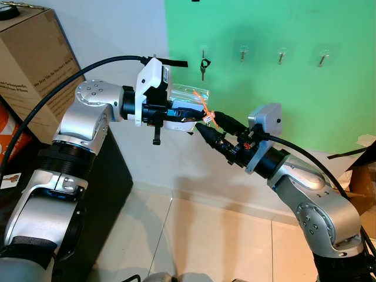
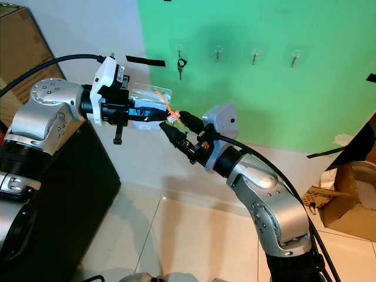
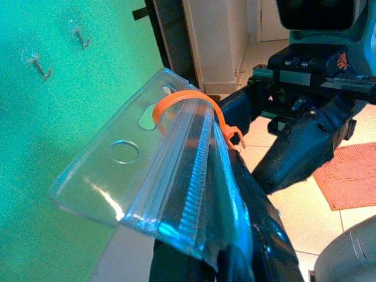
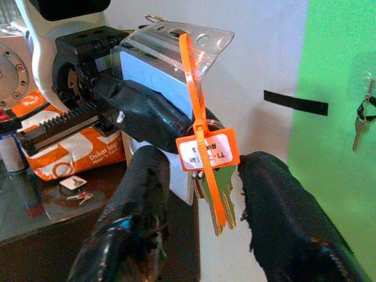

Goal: Hang keys on a hook

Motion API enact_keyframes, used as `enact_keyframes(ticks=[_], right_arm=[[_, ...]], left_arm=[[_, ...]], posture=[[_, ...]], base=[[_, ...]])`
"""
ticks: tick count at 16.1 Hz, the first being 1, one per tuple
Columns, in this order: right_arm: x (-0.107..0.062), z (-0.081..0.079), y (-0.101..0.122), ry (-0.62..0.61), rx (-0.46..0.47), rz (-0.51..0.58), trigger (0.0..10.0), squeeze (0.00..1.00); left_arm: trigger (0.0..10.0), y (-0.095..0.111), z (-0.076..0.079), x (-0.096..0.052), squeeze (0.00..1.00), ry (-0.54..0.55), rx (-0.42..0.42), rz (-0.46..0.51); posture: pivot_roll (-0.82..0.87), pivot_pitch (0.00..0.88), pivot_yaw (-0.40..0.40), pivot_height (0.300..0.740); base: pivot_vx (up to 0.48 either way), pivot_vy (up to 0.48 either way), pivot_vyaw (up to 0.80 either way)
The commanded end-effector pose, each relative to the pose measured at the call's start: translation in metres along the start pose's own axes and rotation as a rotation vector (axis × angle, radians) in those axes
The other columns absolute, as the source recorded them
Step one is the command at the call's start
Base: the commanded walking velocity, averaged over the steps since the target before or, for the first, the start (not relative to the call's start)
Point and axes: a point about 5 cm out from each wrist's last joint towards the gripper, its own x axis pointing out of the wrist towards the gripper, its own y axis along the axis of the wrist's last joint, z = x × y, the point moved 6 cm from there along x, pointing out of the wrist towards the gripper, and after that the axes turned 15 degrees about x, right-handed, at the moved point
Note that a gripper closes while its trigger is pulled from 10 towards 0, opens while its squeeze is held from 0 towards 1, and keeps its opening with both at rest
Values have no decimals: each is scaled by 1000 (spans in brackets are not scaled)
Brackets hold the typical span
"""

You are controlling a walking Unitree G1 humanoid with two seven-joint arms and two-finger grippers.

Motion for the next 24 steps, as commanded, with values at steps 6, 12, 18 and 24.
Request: enact_keyframes(ticks=[6, 12, 18, 24], right_arm=[[4, -3, 1, 13, 11, 9, 0, 0], [6, 8, 2, -34, -11, 4, 0, 0], [7, 7, 0, -30, -12, -5, 10000, 1000], [13, 2, -3, -30, -25, -11, 10000, 1000]], left_arm=[[10000, 4, -3, -2, 0, 9, 14, 4], [10000, 5, -3, -2, 0, 19, 3, 15], [10000, 6, -3, 0, 0, 26, -3, 18], [10000, 6, -3, 3, 0, 19, -4, 22]], posture=[[-29, 0, 58, 740], [-27, 0, 53, 740], [-30, 0, 58, 740], [-32, 0, 63, 740]], base=[[0, 0, 0], [0, 0, 0], [0, 0, 0], [0, 0, 0]])
